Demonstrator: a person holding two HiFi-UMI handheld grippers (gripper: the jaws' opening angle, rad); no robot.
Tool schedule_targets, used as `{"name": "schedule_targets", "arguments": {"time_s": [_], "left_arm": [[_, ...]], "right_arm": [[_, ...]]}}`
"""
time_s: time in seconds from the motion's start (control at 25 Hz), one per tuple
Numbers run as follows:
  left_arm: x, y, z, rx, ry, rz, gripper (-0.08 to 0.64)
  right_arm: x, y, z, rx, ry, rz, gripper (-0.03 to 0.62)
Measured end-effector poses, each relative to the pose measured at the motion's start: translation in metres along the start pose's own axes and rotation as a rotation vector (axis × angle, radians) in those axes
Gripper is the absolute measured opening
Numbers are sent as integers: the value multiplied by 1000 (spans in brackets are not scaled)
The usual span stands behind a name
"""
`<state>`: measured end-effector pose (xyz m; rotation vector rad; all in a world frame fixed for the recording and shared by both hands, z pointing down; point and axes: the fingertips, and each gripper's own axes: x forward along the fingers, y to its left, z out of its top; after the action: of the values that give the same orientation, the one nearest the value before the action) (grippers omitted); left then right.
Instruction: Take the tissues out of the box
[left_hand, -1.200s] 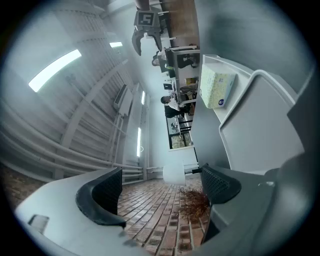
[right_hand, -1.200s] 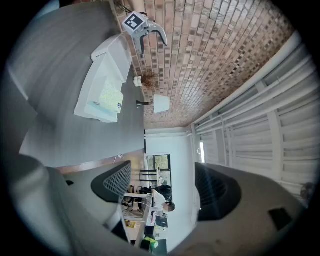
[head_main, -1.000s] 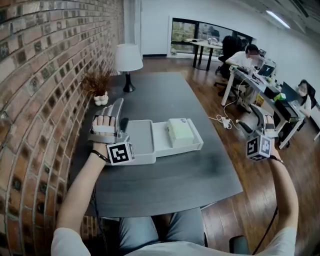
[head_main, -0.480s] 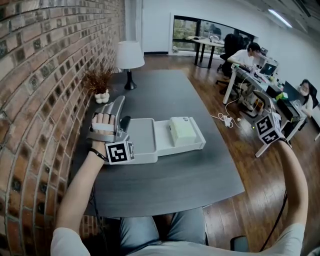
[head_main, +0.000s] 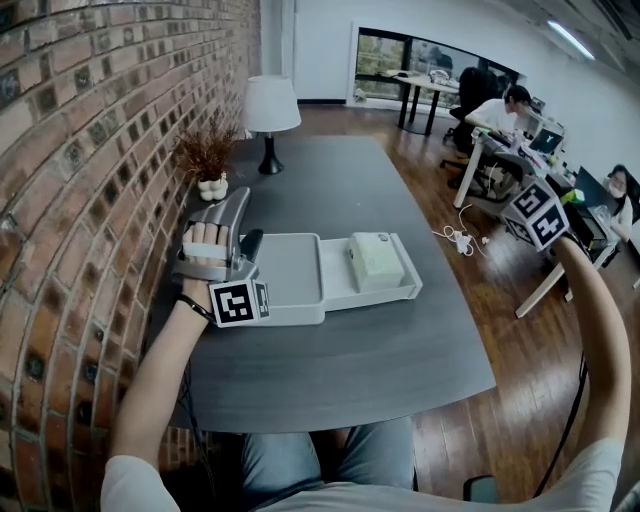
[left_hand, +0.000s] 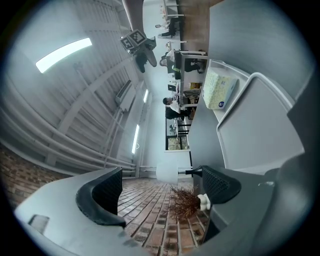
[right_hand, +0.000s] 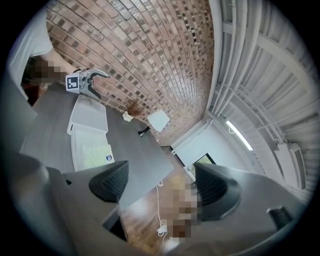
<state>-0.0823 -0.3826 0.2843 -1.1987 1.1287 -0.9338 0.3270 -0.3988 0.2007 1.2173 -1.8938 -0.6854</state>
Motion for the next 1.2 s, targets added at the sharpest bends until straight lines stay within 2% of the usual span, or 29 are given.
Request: {"name": "schedule_targets", "arguments": {"time_s": [0.24,0.56,0.72,0.76,0.92,1.04,1.2], "left_arm": [[1,-3,-10,-16,5,-6,488],[-3,-7,-12,-78,-20,-17,488],[-5,-8,-17,-112,-19,-23,488],[-6,-8,-17,-124,-22,-26,488],[-14,-9,-12,-182,-57,-38,488],[-19,-10,-5,-217,-90,-47,488],[-25,-11,0,-279,-117,-62,488]], "right_arm": [[24,5,38,142,-33,110,430],[59,11,74,402,-52,210,431],[83,30,80,561,-50,273,444],[89,38,81,604,-43,294,468],[108,79,79,745,19,377,493],[126,112,70,791,85,441,494],[144,148,55,874,193,487,500]]}}
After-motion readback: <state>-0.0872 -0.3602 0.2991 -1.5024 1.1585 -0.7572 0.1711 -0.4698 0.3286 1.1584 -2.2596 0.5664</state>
